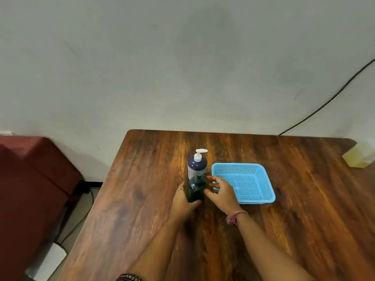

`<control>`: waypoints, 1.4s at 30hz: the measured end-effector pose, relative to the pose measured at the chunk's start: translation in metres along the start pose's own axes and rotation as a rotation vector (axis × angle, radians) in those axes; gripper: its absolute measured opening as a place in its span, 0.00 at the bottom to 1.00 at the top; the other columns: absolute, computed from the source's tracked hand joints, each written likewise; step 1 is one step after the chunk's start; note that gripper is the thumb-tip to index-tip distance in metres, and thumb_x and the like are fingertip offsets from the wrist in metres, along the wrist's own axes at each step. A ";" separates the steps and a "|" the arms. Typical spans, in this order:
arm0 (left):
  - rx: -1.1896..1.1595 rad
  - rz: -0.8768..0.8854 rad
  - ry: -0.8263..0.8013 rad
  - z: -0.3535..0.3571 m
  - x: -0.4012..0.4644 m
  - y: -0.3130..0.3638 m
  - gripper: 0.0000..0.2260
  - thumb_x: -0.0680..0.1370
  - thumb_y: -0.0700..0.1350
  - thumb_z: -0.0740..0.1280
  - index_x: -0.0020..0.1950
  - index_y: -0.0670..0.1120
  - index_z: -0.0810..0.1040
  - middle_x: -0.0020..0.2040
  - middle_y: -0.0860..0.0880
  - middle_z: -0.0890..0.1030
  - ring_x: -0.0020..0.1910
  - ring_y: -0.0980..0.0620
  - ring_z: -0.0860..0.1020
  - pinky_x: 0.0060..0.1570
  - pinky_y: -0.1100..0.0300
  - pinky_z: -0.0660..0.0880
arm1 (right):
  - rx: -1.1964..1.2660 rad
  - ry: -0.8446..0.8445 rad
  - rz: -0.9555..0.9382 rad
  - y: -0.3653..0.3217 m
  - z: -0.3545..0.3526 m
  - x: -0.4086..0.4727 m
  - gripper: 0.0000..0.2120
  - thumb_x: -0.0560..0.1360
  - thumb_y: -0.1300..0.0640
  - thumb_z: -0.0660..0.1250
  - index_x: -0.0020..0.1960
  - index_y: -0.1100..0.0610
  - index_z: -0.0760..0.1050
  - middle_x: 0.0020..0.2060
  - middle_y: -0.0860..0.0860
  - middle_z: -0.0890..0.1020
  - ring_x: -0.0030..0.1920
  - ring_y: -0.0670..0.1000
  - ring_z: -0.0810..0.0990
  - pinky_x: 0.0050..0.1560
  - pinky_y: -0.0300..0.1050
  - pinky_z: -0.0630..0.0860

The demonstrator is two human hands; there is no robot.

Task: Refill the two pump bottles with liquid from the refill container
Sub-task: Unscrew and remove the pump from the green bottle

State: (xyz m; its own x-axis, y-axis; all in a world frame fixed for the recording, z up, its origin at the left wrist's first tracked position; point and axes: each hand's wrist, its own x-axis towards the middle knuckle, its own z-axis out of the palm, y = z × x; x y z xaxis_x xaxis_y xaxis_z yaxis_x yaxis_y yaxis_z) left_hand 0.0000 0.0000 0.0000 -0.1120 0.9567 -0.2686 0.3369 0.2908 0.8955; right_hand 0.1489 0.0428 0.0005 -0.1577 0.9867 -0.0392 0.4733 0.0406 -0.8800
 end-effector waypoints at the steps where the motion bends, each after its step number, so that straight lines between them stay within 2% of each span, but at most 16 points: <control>1: -0.027 0.028 0.014 0.002 0.003 0.001 0.31 0.72 0.40 0.74 0.70 0.50 0.63 0.62 0.54 0.72 0.58 0.59 0.70 0.56 0.68 0.67 | -0.005 -0.006 -0.006 0.000 0.003 0.001 0.21 0.70 0.61 0.73 0.62 0.57 0.74 0.55 0.49 0.78 0.54 0.43 0.77 0.50 0.26 0.72; 3: -0.054 0.060 0.031 0.005 0.009 -0.002 0.26 0.71 0.41 0.75 0.62 0.56 0.65 0.56 0.59 0.73 0.56 0.59 0.74 0.51 0.72 0.70 | -0.043 -0.002 -0.009 -0.004 0.008 0.002 0.22 0.70 0.59 0.74 0.62 0.55 0.74 0.55 0.48 0.77 0.54 0.43 0.76 0.52 0.28 0.71; 6: -0.119 0.051 0.060 0.009 0.018 -0.005 0.23 0.72 0.42 0.75 0.55 0.60 0.66 0.51 0.63 0.75 0.51 0.62 0.77 0.47 0.73 0.72 | -0.060 0.018 0.007 -0.006 0.015 0.004 0.22 0.69 0.58 0.75 0.61 0.54 0.75 0.55 0.49 0.78 0.56 0.46 0.77 0.58 0.38 0.74; 8: -0.145 0.046 0.073 0.009 0.022 -0.006 0.23 0.72 0.42 0.75 0.57 0.57 0.67 0.52 0.61 0.76 0.52 0.60 0.77 0.45 0.73 0.73 | -0.056 0.032 0.012 -0.007 0.017 0.005 0.22 0.69 0.58 0.75 0.61 0.54 0.75 0.56 0.50 0.78 0.56 0.47 0.77 0.60 0.41 0.75; 11: -0.124 0.021 0.074 0.011 0.026 -0.011 0.23 0.72 0.43 0.75 0.62 0.53 0.68 0.56 0.57 0.76 0.52 0.60 0.76 0.46 0.73 0.73 | -0.058 0.054 0.031 -0.005 0.020 0.005 0.22 0.69 0.58 0.75 0.61 0.55 0.75 0.56 0.49 0.78 0.57 0.47 0.77 0.60 0.42 0.75; 14: -0.090 0.032 0.072 0.009 0.030 -0.012 0.25 0.71 0.44 0.76 0.64 0.49 0.70 0.56 0.56 0.76 0.49 0.62 0.76 0.43 0.74 0.73 | -0.033 0.069 0.048 -0.004 0.020 0.006 0.22 0.69 0.58 0.75 0.61 0.55 0.75 0.56 0.49 0.78 0.57 0.46 0.78 0.60 0.42 0.76; 18: -0.076 0.062 0.071 0.004 0.029 -0.011 0.26 0.69 0.46 0.78 0.63 0.49 0.70 0.58 0.54 0.76 0.52 0.58 0.77 0.44 0.73 0.74 | 0.040 0.086 0.059 -0.011 0.013 0.001 0.20 0.70 0.57 0.75 0.60 0.54 0.75 0.54 0.47 0.79 0.54 0.42 0.77 0.57 0.38 0.76; 22: -0.113 0.141 0.114 -0.004 0.022 -0.003 0.26 0.66 0.48 0.79 0.59 0.48 0.71 0.57 0.50 0.77 0.52 0.57 0.78 0.47 0.68 0.77 | 0.129 0.077 0.028 -0.030 0.003 -0.005 0.17 0.70 0.56 0.75 0.55 0.47 0.74 0.52 0.42 0.79 0.52 0.37 0.77 0.51 0.32 0.76; 24: -0.133 0.184 0.136 -0.006 0.018 0.007 0.27 0.65 0.49 0.79 0.58 0.48 0.71 0.56 0.49 0.77 0.53 0.55 0.79 0.49 0.64 0.79 | 0.167 0.078 0.008 -0.041 -0.004 -0.007 0.17 0.69 0.54 0.75 0.54 0.45 0.74 0.52 0.42 0.79 0.53 0.39 0.77 0.50 0.34 0.77; 26: -0.137 0.235 0.162 -0.005 0.013 0.019 0.27 0.64 0.49 0.80 0.56 0.50 0.70 0.55 0.50 0.76 0.53 0.53 0.79 0.49 0.63 0.79 | 0.181 0.101 -0.014 -0.049 -0.013 -0.008 0.18 0.68 0.51 0.75 0.55 0.45 0.74 0.53 0.43 0.79 0.54 0.41 0.77 0.52 0.37 0.77; 30: -0.114 0.342 0.208 0.000 0.003 0.055 0.26 0.65 0.46 0.80 0.56 0.51 0.70 0.54 0.51 0.73 0.53 0.56 0.76 0.48 0.70 0.76 | 0.200 0.192 -0.074 -0.068 -0.037 -0.006 0.18 0.67 0.48 0.75 0.54 0.45 0.75 0.52 0.42 0.79 0.54 0.41 0.78 0.51 0.38 0.78; 34: -0.144 0.392 0.203 0.007 -0.008 0.092 0.27 0.65 0.44 0.80 0.57 0.48 0.70 0.53 0.55 0.73 0.52 0.68 0.74 0.45 0.72 0.76 | 0.292 0.244 -0.131 -0.092 -0.067 -0.006 0.15 0.67 0.53 0.76 0.52 0.47 0.75 0.48 0.44 0.81 0.48 0.39 0.80 0.45 0.35 0.78; 37: -0.143 0.412 0.181 0.016 -0.014 0.114 0.26 0.66 0.43 0.80 0.57 0.48 0.70 0.50 0.58 0.72 0.50 0.74 0.73 0.44 0.73 0.76 | 0.369 0.245 -0.151 -0.103 -0.087 -0.006 0.15 0.67 0.55 0.77 0.51 0.51 0.77 0.46 0.49 0.83 0.46 0.42 0.82 0.44 0.36 0.79; 40: -0.159 0.410 0.163 0.027 -0.021 0.132 0.26 0.66 0.44 0.80 0.57 0.47 0.69 0.50 0.55 0.74 0.48 0.73 0.74 0.42 0.73 0.76 | 0.365 0.264 -0.163 -0.108 -0.107 -0.006 0.18 0.65 0.53 0.78 0.52 0.56 0.78 0.45 0.50 0.84 0.47 0.47 0.83 0.47 0.41 0.80; 42: -0.183 0.403 0.155 0.034 -0.023 0.142 0.27 0.65 0.46 0.81 0.58 0.46 0.70 0.51 0.52 0.76 0.48 0.69 0.77 0.40 0.71 0.76 | 0.358 0.279 -0.154 -0.112 -0.120 -0.005 0.17 0.64 0.52 0.78 0.50 0.55 0.78 0.44 0.49 0.84 0.47 0.47 0.83 0.47 0.42 0.80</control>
State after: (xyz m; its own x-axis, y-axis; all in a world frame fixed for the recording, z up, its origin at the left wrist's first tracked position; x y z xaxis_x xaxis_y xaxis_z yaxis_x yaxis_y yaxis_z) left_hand 0.0824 0.0195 0.1218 -0.1494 0.9761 0.1578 0.2134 -0.1240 0.9691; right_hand 0.2010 0.0521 0.1562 0.0591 0.9800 0.1898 0.1271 0.1812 -0.9752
